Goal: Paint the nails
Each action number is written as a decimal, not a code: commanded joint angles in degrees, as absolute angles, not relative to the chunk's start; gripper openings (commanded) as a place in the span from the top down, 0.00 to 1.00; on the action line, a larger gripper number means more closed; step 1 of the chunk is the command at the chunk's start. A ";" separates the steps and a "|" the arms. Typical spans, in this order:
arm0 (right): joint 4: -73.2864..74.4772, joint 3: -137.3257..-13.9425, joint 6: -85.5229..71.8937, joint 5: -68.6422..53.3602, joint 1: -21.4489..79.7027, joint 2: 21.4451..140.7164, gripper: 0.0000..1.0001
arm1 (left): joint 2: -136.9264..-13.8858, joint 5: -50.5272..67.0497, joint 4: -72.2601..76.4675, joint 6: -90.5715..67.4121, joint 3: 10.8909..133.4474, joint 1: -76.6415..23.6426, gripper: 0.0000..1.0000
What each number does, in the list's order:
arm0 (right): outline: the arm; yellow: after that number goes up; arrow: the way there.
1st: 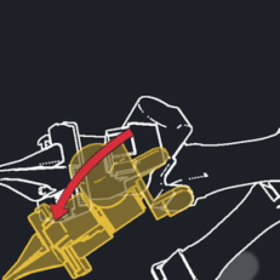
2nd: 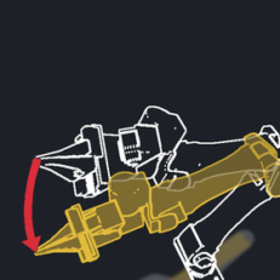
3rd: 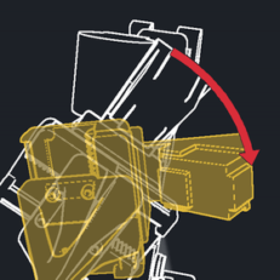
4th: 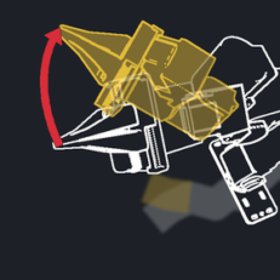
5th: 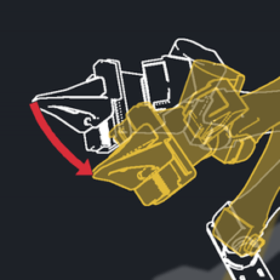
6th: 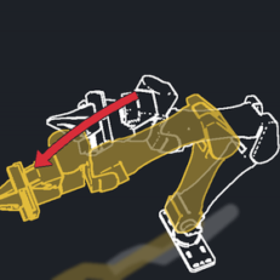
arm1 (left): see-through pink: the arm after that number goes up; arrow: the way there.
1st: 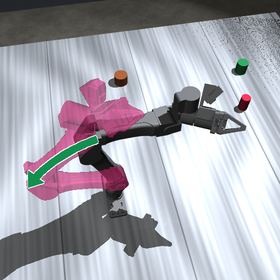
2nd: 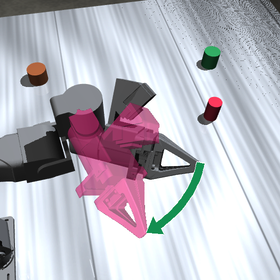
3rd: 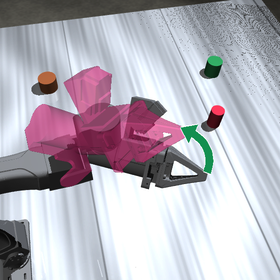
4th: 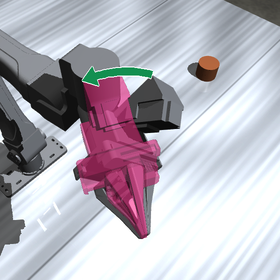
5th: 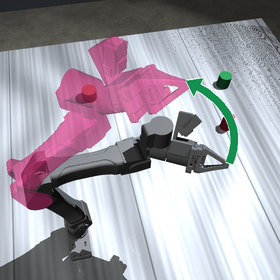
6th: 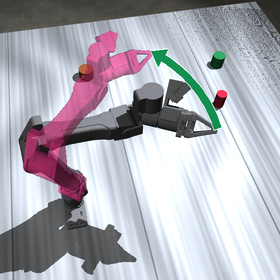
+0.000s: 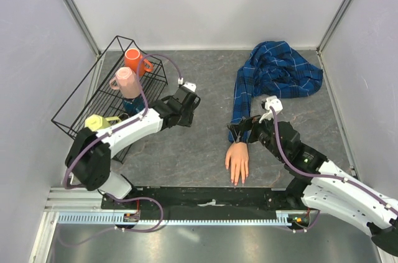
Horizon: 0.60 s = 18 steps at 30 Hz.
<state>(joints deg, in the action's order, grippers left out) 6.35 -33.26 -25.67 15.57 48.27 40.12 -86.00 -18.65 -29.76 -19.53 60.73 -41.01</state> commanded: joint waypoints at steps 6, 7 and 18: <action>10.90 -31.99 -24.08 18.46 48.60 36.13 0.02 | -92.63 -18.81 -25.14 -16.70 66.44 -38.06 0.48; 10.90 -31.82 -24.00 18.63 48.60 35.86 0.02 | -92.98 -19.07 -25.14 -16.70 66.71 -37.97 0.48; 11.95 -31.82 -23.91 18.63 48.60 36.12 0.02 | -96.85 -20.04 -24.79 -16.17 67.59 -37.27 0.54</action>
<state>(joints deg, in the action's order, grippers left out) 12.14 -32.18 -24.58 17.06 48.27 36.32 -96.31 -18.44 -26.87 -18.28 65.32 -37.65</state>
